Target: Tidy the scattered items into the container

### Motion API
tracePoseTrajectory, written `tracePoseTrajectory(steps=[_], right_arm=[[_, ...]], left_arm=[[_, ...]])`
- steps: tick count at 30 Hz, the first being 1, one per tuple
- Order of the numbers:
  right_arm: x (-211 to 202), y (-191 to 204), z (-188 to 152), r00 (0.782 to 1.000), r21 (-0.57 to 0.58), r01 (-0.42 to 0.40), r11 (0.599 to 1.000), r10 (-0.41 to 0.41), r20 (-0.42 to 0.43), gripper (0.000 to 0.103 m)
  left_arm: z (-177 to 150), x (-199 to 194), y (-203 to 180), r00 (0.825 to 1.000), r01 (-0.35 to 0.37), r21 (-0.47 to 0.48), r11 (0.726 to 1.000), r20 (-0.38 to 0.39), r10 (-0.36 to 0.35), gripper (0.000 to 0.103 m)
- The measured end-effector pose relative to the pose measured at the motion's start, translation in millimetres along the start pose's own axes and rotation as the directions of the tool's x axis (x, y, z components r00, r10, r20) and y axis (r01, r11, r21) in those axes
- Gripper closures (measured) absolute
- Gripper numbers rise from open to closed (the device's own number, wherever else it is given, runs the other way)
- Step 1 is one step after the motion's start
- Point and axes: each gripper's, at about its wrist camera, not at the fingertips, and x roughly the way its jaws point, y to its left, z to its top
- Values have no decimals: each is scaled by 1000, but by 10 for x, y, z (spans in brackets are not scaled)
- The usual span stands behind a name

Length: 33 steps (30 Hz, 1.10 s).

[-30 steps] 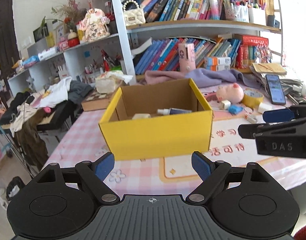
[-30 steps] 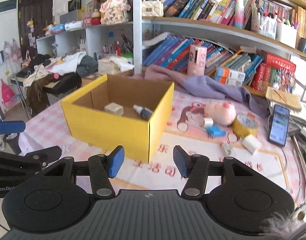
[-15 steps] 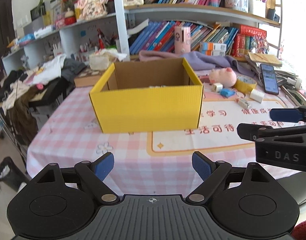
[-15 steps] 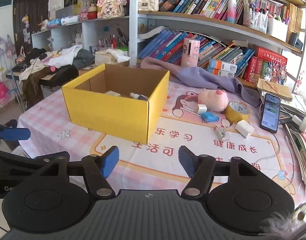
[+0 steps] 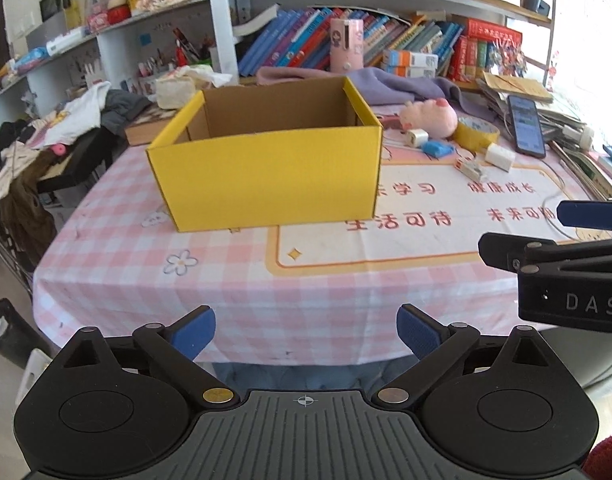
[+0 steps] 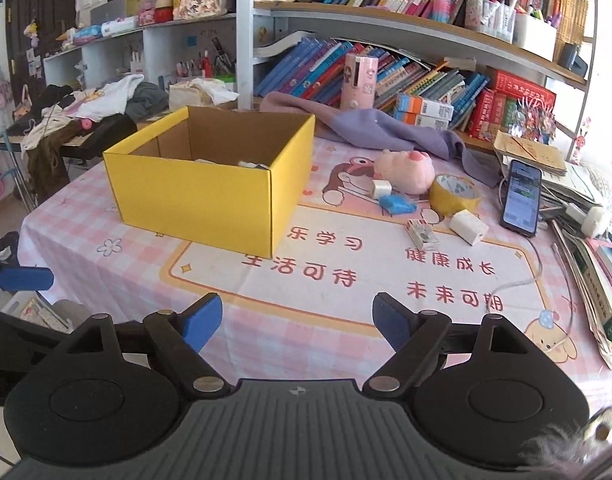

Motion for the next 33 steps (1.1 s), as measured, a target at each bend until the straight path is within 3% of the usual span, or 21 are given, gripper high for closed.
tracePoseTrajectory(steps=[14,33], right_arm=[[88,-181,-11,997,53,69,996,-68,-31,19],[168,-720,-62,979,146,197,969,-187,-81,18]], left_arm=[[83,173,-74,998,56,8,998,-27,-56,4],[325,459,-597,981,190,109,976,-44,-186,4]])
